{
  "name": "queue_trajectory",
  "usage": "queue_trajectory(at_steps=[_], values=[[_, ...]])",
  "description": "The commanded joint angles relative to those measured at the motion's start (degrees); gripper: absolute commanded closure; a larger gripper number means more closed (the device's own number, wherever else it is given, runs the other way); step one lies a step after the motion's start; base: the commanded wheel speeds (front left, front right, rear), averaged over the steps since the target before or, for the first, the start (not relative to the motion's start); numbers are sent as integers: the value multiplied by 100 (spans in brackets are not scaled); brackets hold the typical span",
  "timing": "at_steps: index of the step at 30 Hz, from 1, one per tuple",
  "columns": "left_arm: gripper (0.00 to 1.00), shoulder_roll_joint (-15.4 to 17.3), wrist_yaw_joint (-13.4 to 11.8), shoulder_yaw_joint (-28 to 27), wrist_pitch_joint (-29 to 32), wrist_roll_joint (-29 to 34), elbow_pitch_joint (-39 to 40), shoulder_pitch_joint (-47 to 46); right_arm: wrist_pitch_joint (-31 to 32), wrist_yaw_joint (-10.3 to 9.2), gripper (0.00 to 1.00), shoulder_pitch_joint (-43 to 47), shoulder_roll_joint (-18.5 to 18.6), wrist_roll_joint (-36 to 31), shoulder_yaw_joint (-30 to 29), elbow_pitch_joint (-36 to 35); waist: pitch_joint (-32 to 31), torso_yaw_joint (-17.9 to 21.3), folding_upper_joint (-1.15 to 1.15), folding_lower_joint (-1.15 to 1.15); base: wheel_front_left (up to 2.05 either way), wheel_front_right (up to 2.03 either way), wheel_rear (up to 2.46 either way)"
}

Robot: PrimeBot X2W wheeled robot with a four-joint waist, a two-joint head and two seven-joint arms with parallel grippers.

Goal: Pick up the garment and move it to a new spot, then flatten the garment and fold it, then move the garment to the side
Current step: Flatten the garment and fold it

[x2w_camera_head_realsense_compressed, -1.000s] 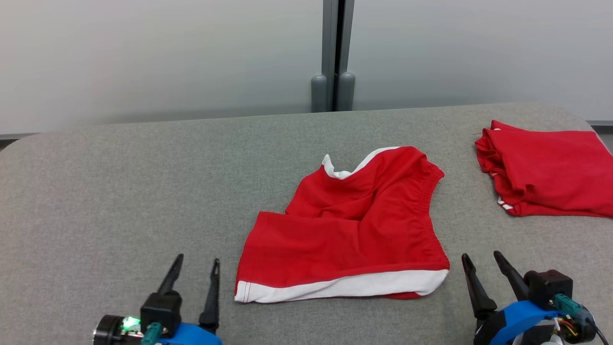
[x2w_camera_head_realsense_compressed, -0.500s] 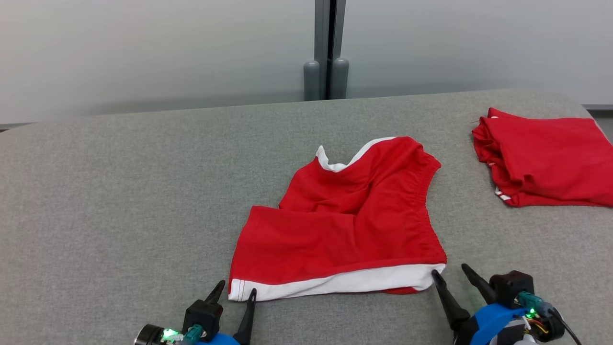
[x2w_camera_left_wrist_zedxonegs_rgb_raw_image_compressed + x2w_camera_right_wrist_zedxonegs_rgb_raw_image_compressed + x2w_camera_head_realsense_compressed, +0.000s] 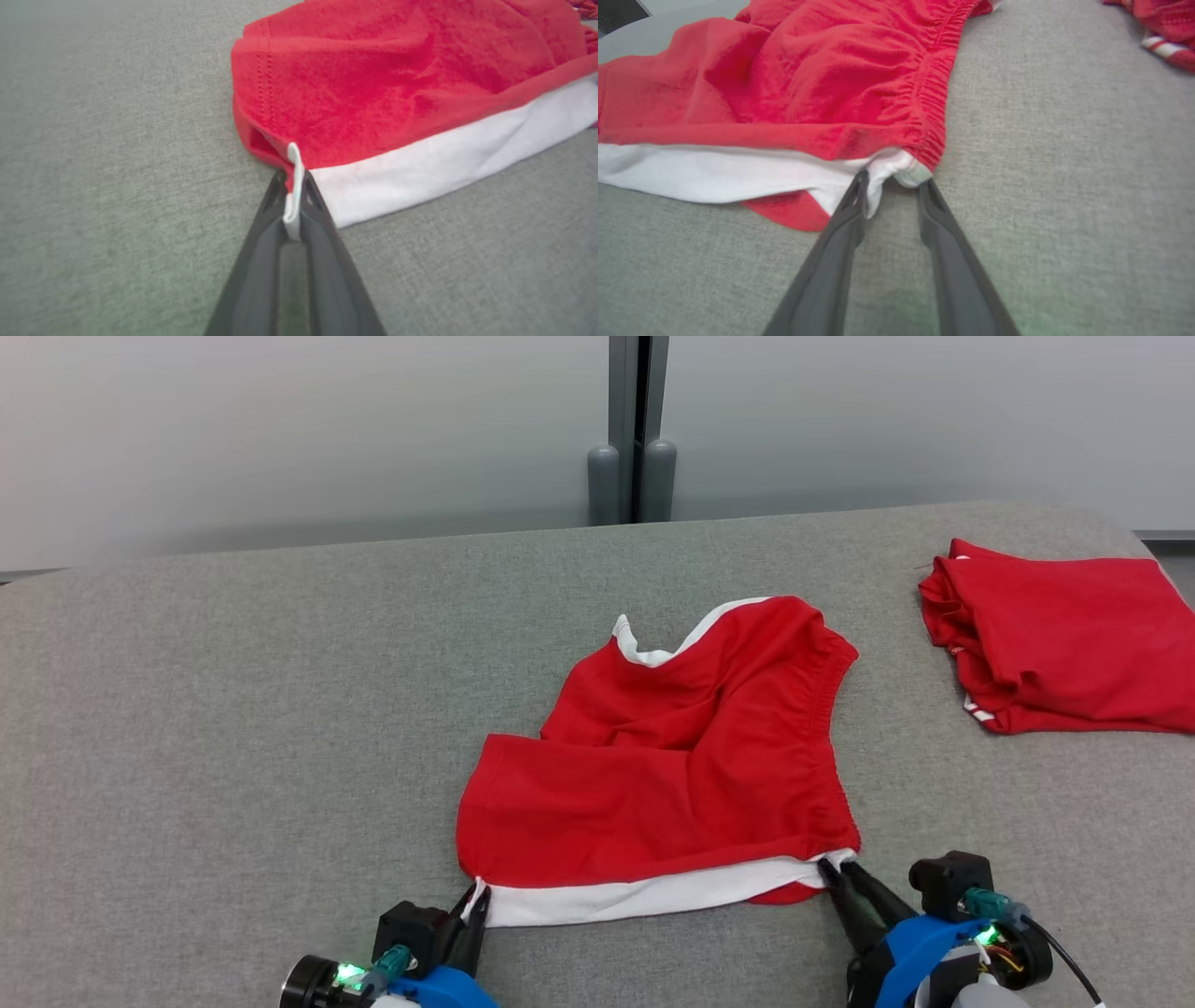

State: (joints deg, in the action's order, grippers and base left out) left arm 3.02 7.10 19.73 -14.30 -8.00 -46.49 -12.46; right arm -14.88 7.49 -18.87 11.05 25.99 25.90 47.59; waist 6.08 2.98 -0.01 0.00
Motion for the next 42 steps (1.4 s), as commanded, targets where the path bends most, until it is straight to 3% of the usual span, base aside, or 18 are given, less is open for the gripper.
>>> queue_trajectory(at_steps=[1,6,10,17,23,24,31,37,42], values=[[100,-7,20,73,-31,-47,-59,-100,-30,1,100,-102,42,39,58,0,-11,0,1,0,0,0,0],[100,-12,24,56,-74,-221,149,-170,-33,1,100,-47,167,11,-55,-521,-34,-2,1,0,0,0,0],[100,-12,-27,-140,-93,-407,879,-424,-36,1,100,-96,375,-127,-303,-1304,38,-24,1,0,0,0,0],[100,251,0,-247,64,-367,1660,-1695,-16,1,100,-1414,638,-247,-230,-1785,472,-35,1,0,0,0,0],[100,434,24,-264,565,-278,1921,-3657,268,2,100,-3412,691,-75,-27,-1456,1136,-10,1,0,0,0,0],[100,434,24,-264,565,-278,1921,-3657,268,2,100,-3412,691,-75,-27,-1456,1136,-10,1,0,0,0,0],[100,450,40,-390,948,-399,1356,-5940,620,1,100,-5640,728,470,122,-736,1946,-21,1,0,0,0,0],[100,435,44,-448,697,-371,521,-7502,522,1,100,-6981,788,928,195,-106,2424,-31,1,0,0,0,0],[100,285,42,-412,235,-498,-71,-7806,288,1,100,-7123,746,1197,553,295,2559,-68,1,0,0,0,0]])
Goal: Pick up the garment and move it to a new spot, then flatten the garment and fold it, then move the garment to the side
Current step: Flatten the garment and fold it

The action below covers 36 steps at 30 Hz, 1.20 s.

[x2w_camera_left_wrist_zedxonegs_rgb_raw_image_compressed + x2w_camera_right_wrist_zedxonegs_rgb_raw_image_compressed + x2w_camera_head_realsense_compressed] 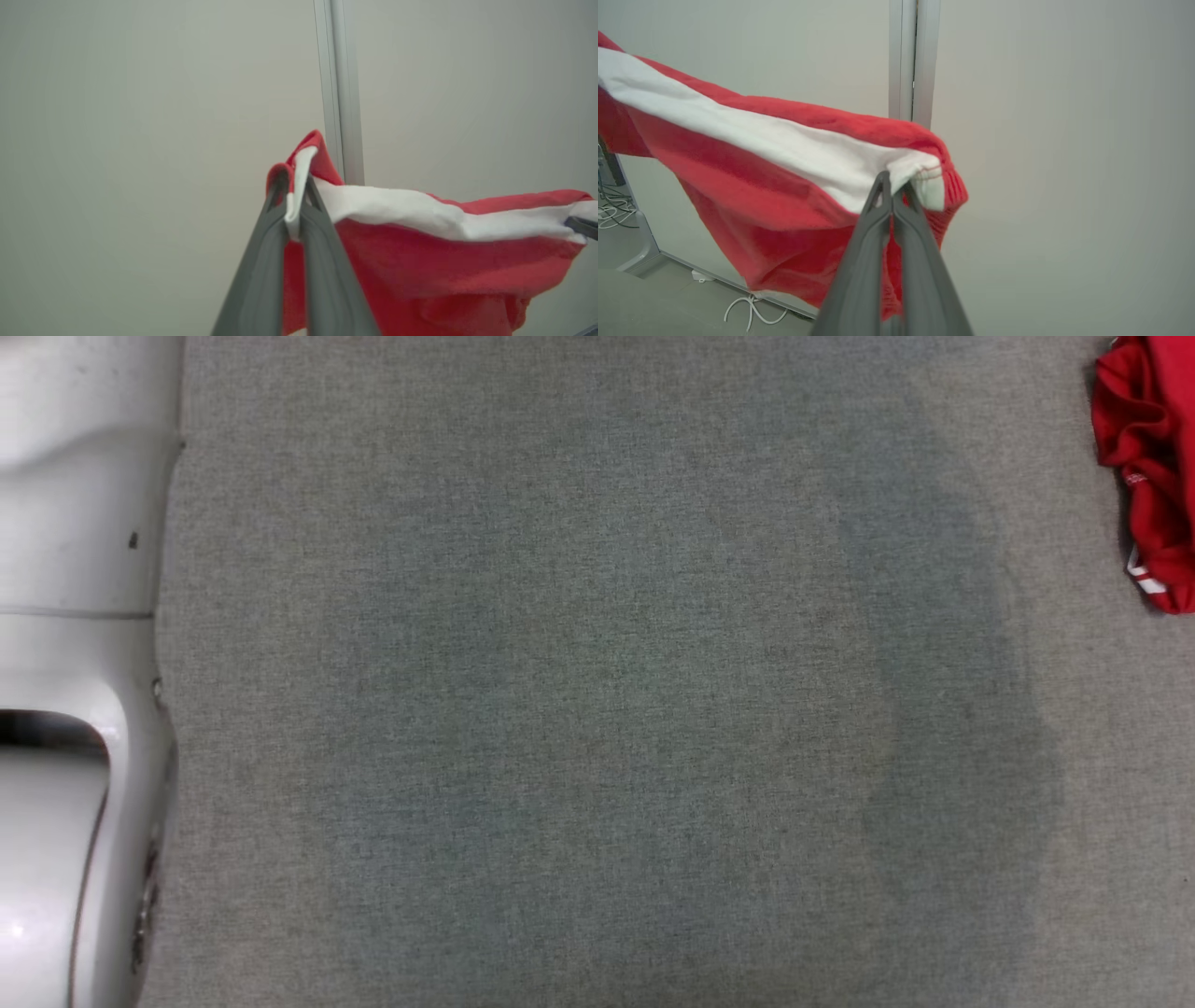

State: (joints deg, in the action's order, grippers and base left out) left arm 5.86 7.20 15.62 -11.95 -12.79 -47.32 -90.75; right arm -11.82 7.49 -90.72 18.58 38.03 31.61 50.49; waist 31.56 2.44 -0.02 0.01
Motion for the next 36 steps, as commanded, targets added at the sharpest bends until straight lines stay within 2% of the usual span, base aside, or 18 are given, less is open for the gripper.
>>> queue_trajectory(at_steps=[1,7,11,18,25,31,36], values=[[100,-14,34,22,-68,-39,-84,119,-42,1,100,181,-19,25,138,36,14,-11,2,-1,0,0,0],[100,-80,8,-31,-314,-228,-244,1314,-295,1,100,1194,39,326,844,-70,-120,10,2,-1,0,0,0],[100,-107,-84,-196,-324,-288,354,2558,-340,1,100,2045,154,478,1097,-405,-280,17,2,-1,0,0,0],[100,-179,-236,-394,-327,-307,1546,4897,-343,1,100,3823,370,437,887,-1441,-735,42,2,-1,0,0,0],[100,-247,-320,-493,-328,-393,2347,6898,-343,1,100,5660,347,106,692,-2303,-1390,88,2,-1,0,0,0],[100,-287,-475,-440,-328,-532,2869,8227,-344,1,100,7058,428,25,455,-2852,-1896,57,2,-1,0,0,0],[100,-289,-606,-347,-328,-563,3268,8985,-334,1,100,8064,524,-113,228,-3370,-2159,14,2,-1,0,0,0]])
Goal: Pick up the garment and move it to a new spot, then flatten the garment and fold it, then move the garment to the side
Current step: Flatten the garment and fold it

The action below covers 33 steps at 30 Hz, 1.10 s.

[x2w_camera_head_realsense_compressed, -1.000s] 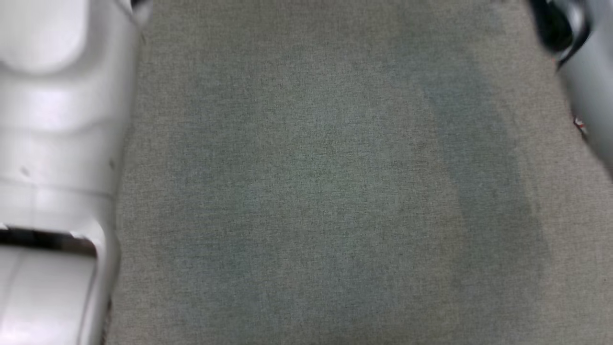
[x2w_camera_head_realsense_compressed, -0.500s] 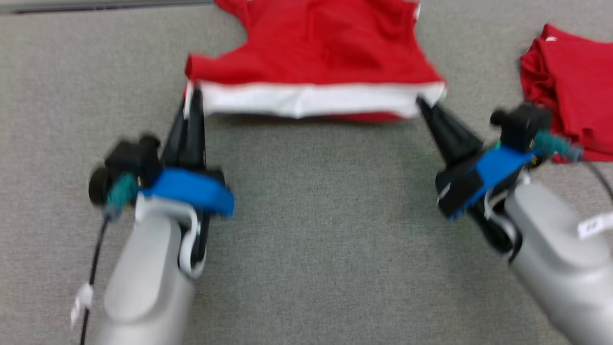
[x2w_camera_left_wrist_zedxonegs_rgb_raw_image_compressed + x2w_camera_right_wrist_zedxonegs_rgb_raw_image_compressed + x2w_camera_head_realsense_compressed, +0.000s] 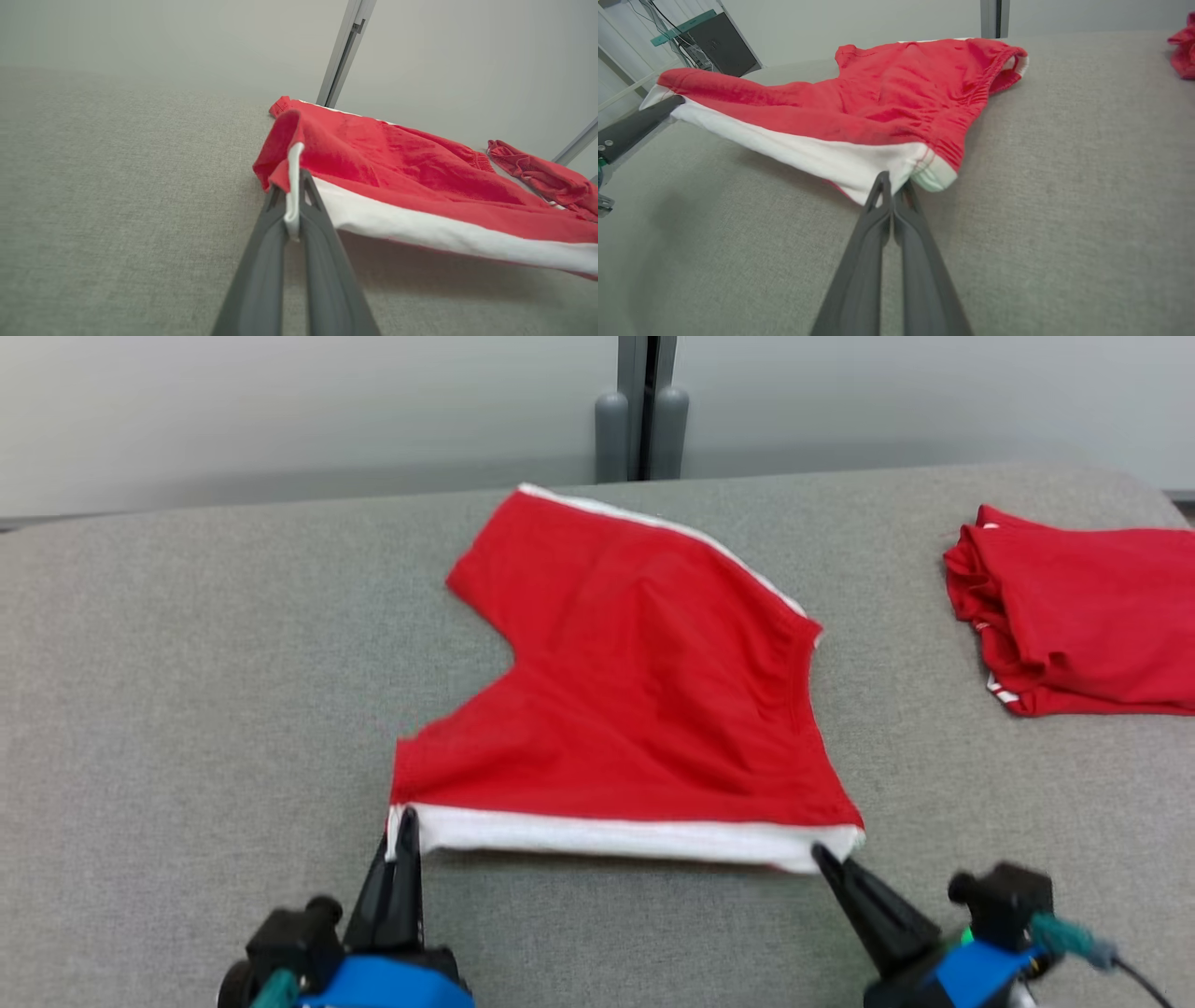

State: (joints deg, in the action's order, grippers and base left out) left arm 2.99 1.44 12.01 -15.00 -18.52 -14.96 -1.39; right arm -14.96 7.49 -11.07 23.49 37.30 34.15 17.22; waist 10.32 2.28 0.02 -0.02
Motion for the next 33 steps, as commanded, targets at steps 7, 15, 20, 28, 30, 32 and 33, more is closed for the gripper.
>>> queue_trajectory(at_steps=[7,15,20,28,30,32,33], values=[[100,159,-91,46,80,41,484,458,313,1,100,991,-107,-420,-618,-845,-128,110,-2,2,0,0,0],[100,530,3,86,381,294,645,-362,554,1,100,472,-449,-865,-1054,-1099,127,392,-2,2,0,0,0],[100,862,109,123,746,562,525,-1377,575,1,100,-317,-738,-1004,-1123,-762,518,646,-2,2,0,0,0],[100,1369,280,95,1277,835,55,-2912,470,1,100,-1715,-1265,-940,-934,206,1175,1078,-2,2,0,0,0],[100,1510,328,99,1430,865,-124,-3318,447,1,100,-2094,-1436,-875,-852,542,1342,1182,-2,2,0,0,0],[100,1608,375,119,1557,893,-337,-3672,427,1,100,-2450,-1583,-823,-758,882,1477,1272,-2,2,0,0,0],[100,1669,406,171,1617,942,-455,-3838,427,1,100,-2616,-1638,-805,-725,1056,1542,1311,-2,2,0,0,0]])
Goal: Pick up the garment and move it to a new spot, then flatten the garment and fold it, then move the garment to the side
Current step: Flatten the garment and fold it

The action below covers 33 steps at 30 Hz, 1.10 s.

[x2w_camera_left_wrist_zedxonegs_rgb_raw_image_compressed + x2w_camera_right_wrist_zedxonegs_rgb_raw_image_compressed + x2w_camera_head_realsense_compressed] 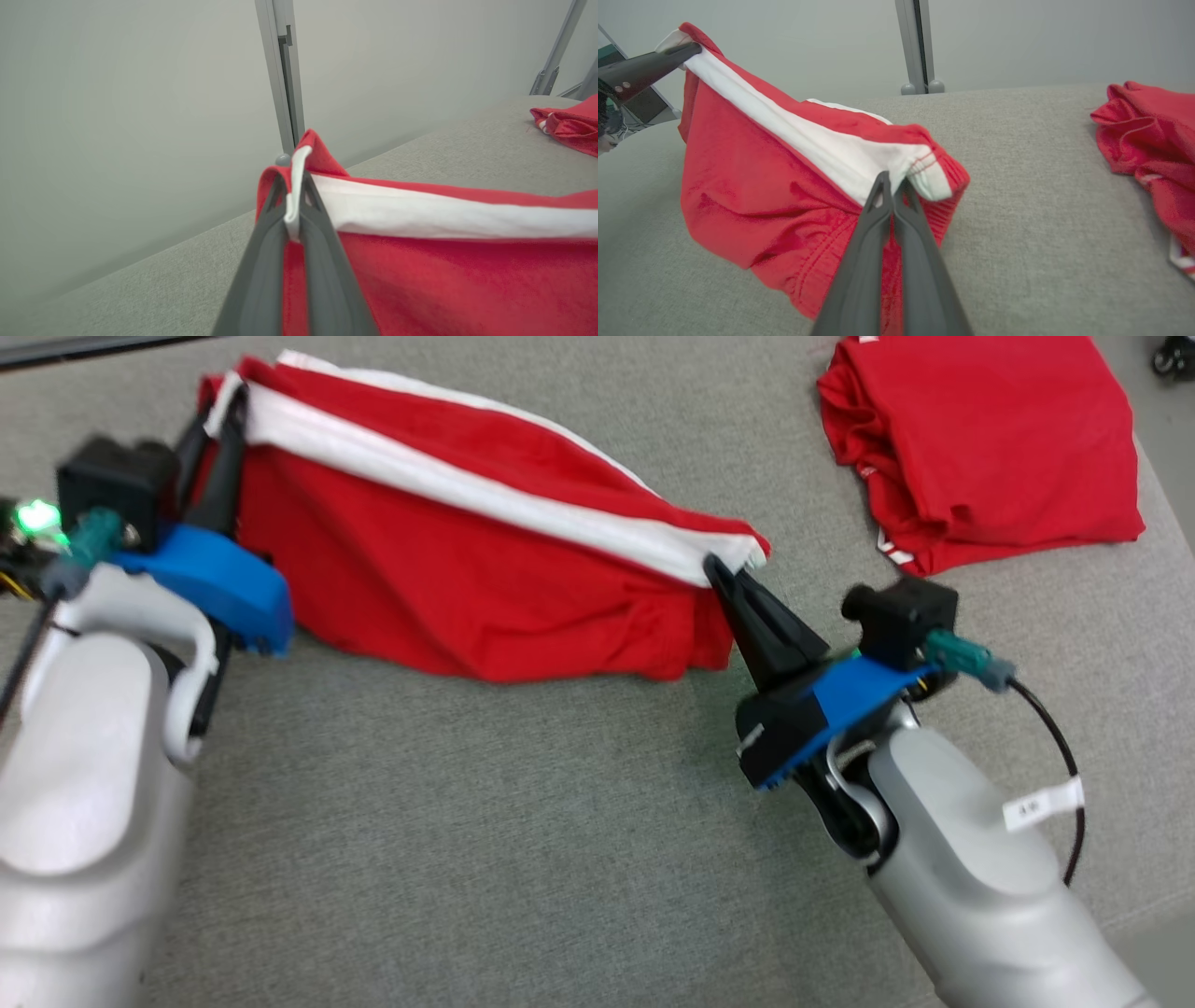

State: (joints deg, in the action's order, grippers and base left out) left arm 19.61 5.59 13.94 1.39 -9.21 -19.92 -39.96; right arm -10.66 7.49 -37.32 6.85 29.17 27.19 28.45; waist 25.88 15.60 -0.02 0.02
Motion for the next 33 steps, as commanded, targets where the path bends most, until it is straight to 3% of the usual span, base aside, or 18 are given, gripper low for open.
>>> queue_trajectory(at_steps=[1,14,15,16,22,33], values=[[100,16,6,15,-1,3,-53,-144,-36,1,100,-154,-31,32,11,84,41,12,2,-2,0,0,0],[100,33,159,474,-328,-40,-1784,-1482,-360,1,100,-1458,-327,352,288,1559,434,186,2,-2,0,0,0],[30,13,166,502,-386,-47,-1901,-1547,-379,1,50,-1504,-332,359,305,1623,440,185,2,-2,0,0,0],[0,-6,171,538,-442,-53,-2007,-1609,-393,1,0,-1535,-336,374,319,1683,440,179,2,-2,0,0,0],[0,-44,192,643,-869,-164,-2497,-1818,-453,1,0,-1322,-258,412,269,1636,318,171,2,-2,0,0,0],[0,183,196,637,-1090,-434,-2902,-1513,-457,1,0,413,84,-159,-582,-506,-20,227,2,-2,0,0,0]])
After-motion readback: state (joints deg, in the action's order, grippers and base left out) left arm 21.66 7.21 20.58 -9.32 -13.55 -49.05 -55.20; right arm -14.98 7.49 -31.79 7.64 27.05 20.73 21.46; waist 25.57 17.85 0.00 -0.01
